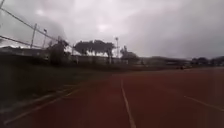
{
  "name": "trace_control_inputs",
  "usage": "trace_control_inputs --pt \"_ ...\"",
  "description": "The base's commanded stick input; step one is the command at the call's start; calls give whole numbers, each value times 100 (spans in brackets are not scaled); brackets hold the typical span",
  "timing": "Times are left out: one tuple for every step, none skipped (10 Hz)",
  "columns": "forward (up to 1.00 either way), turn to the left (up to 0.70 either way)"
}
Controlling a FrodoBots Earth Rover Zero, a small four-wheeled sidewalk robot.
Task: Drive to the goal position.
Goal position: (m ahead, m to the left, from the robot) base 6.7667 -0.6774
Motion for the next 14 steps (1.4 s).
trace_control_inputs --pt "50 0" --pt "50 0" --pt "50 0" --pt "50 0" --pt "50 0" --pt "50 0" --pt "50 0" --pt "50 0" --pt "50 0" --pt "50 0" --pt "50 0" --pt "50 0" --pt "50 0" --pt "50 0"
